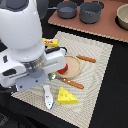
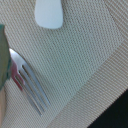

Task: Interact with the objects in diverse but meaningful ways.

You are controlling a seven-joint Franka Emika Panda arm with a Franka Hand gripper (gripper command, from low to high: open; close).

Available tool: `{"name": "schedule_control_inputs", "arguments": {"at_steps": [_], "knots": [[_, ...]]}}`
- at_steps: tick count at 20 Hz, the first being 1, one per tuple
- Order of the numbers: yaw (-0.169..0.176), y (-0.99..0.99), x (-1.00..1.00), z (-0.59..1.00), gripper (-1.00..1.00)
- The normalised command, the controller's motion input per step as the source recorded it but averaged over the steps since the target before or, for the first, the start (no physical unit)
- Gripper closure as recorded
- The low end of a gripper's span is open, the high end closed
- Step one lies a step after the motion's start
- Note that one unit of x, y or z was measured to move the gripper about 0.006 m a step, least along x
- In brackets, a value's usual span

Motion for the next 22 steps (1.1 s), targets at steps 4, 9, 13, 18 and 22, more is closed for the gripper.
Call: {"name": "schedule_control_inputs", "arguments": {"at_steps": [4, 9, 13, 18, 22], "knots": [[-0.008, -0.28, 0.36, 0.05, -1.00], [-0.008, -0.36, 0.15, -0.04, -1.00], [0.000, -0.36, 0.08, -0.15, -1.00], [0.000, -0.24, 0.10, -0.26, -1.00], [0.000, -0.18, 0.10, -0.30, -1.00]]}}
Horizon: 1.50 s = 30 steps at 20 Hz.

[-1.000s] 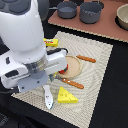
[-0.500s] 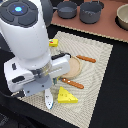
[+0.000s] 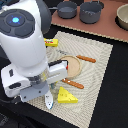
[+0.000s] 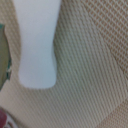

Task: Interact with the objects in diverse but meaningful ways.

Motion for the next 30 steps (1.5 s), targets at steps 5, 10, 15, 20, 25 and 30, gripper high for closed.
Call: {"name": "schedule_control_inputs", "arguments": {"at_steps": [5, 10, 15, 20, 25, 30], "knots": [[0.000, -0.16, 0.11, -0.25, -1.00], [0.000, -0.17, 0.12, -0.24, 1.00], [0.000, -0.16, 0.15, -0.25, 1.00], [0.000, -0.14, 0.16, -0.24, 1.00], [0.000, -0.10, 0.19, -0.12, 1.00], [-0.005, -0.03, 0.17, 0.23, 1.00]]}}
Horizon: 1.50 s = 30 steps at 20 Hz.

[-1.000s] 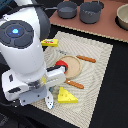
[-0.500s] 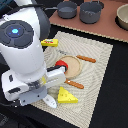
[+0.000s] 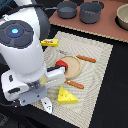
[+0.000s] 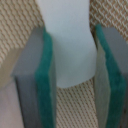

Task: Interact with the objects in diverse but meaningful ways.

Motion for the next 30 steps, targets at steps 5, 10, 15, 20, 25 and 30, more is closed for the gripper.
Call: {"name": "schedule_control_inputs", "arguments": {"at_steps": [5, 10, 15, 20, 25, 30], "knots": [[-0.017, 0.20, -0.07, 1.00, 1.00], [-0.006, 0.24, -0.29, 1.00, 1.00], [-0.001, 0.38, -0.23, 1.00, 1.00], [0.004, 0.73, -0.03, 1.00, 1.00], [0.027, 0.85, 0.00, 1.00, 1.00], [0.058, 0.87, 0.00, 0.82, 1.00]]}}
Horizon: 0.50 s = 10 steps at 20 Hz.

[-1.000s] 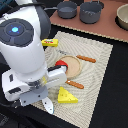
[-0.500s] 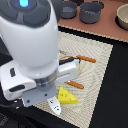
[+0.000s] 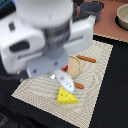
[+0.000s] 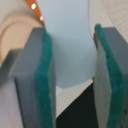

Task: Interact with the objects in diverse but meaningful ways.

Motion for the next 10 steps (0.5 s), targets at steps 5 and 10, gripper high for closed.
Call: {"name": "schedule_control_inputs", "arguments": {"at_steps": [5, 10], "knots": [[0.081, 0.89, 0.00, 0.78, 1.00], [0.083, 0.88, 0.00, 0.63, 1.00]]}}
